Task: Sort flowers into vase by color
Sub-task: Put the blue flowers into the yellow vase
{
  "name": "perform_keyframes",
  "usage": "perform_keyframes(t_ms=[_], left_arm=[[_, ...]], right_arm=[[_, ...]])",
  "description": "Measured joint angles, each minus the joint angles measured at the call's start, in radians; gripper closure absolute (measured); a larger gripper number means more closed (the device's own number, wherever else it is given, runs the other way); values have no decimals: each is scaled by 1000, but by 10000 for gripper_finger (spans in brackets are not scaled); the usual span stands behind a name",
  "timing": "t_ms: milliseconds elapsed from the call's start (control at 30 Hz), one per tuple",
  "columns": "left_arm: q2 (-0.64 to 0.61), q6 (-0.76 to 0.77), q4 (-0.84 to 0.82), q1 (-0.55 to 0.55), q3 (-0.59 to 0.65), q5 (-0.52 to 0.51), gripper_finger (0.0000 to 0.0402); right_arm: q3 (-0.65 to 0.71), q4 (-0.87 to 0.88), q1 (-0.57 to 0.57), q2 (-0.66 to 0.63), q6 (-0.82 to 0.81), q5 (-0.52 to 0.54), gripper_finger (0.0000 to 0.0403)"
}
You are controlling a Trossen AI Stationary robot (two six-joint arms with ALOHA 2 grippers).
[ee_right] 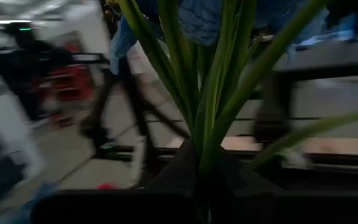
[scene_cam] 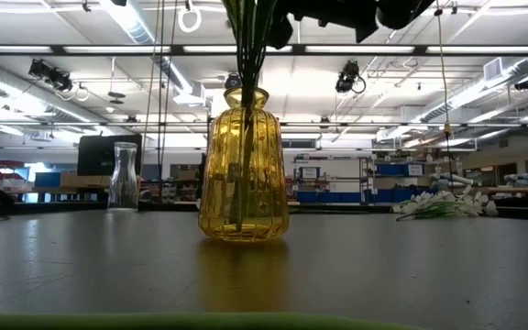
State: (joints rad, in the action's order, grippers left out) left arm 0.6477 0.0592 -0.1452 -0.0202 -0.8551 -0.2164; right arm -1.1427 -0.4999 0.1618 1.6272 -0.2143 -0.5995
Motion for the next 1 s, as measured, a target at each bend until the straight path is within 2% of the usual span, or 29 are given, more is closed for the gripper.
perform_keyframes(t_ms=[133, 233, 333, 500, 1000], left_arm=[[0, 0, 0, 0, 0, 0, 218], [0, -1, 0, 0, 0, 0, 218], [0, 0, 0, 0, 0, 0, 218], [0, 0, 0, 0, 0, 0, 218], [0, 0, -1, 0, 0, 0, 218]], right_arm=[[0, -84, -23, 66, -71, -112, 381], [0, -183, -39, 114, -118, -141, 381], [0, -254, -51, 149, -153, -150, 381], [0, -270, -70, 189, -161, -151, 381], [0, -269, -79, 190, -141, -127, 380]])
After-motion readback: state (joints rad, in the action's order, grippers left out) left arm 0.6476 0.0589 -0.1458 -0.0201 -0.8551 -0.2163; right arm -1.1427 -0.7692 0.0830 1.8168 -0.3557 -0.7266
